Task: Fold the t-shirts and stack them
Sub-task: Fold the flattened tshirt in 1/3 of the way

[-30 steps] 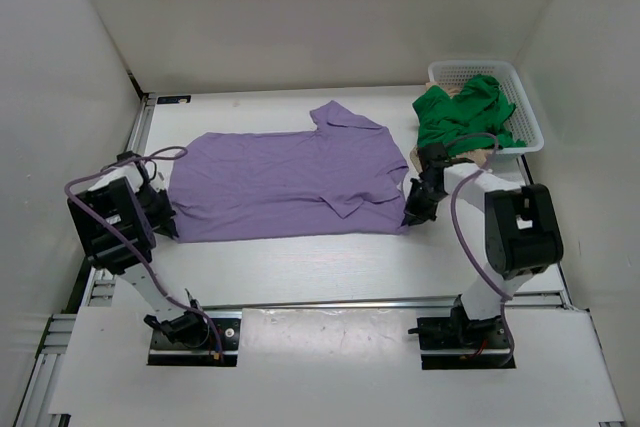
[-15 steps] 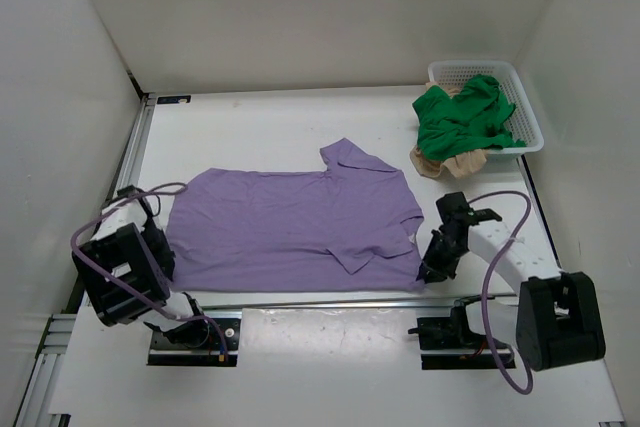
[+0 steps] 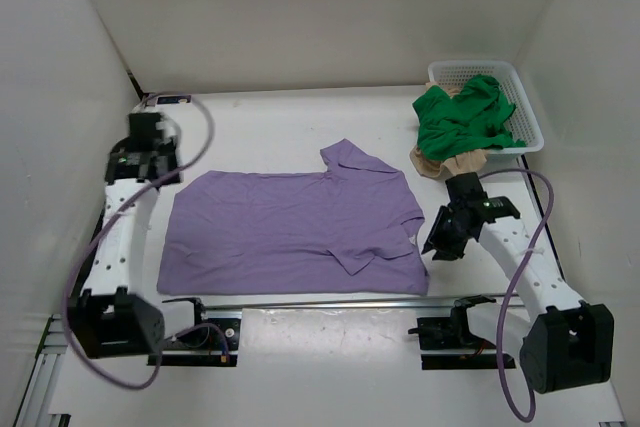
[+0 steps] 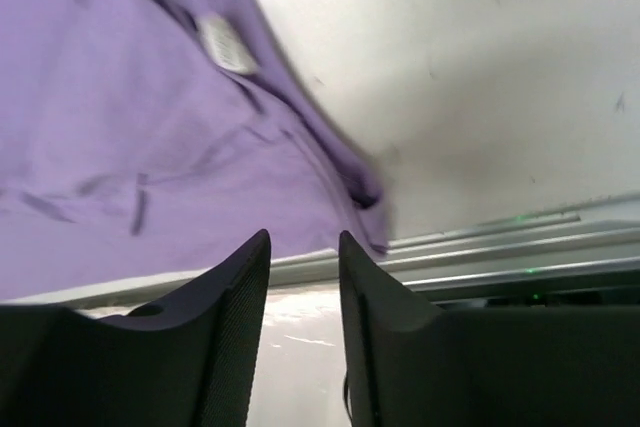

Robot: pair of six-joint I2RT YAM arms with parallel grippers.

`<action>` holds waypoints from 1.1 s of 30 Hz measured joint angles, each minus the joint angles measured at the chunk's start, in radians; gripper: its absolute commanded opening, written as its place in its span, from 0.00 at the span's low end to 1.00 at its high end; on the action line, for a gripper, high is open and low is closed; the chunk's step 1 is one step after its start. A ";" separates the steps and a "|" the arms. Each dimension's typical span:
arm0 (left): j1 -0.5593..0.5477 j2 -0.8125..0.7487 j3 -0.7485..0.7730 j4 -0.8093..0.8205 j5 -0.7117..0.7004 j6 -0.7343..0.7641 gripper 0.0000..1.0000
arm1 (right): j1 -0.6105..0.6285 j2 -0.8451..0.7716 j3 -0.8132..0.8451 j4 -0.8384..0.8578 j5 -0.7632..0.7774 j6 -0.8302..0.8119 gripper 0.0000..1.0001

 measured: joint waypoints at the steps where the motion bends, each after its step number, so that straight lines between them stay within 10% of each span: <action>1: -0.100 -0.014 0.048 0.016 -0.007 0.002 0.70 | 0.000 0.013 0.027 0.003 0.000 -0.017 0.35; 7: -0.910 -0.013 0.079 0.066 0.014 0.004 0.69 | 0.001 0.114 0.089 0.094 -0.031 -0.087 0.35; 13: -1.325 0.266 0.076 0.097 0.113 0.004 0.53 | 0.001 0.233 0.089 0.175 -0.080 -0.105 0.35; 21: -1.458 0.595 0.140 0.190 0.198 0.005 0.49 | 0.000 0.311 0.089 0.232 -0.114 -0.119 0.35; 33: -1.467 0.682 0.161 0.269 0.103 0.005 0.48 | 0.000 0.356 0.088 0.254 -0.124 -0.151 0.35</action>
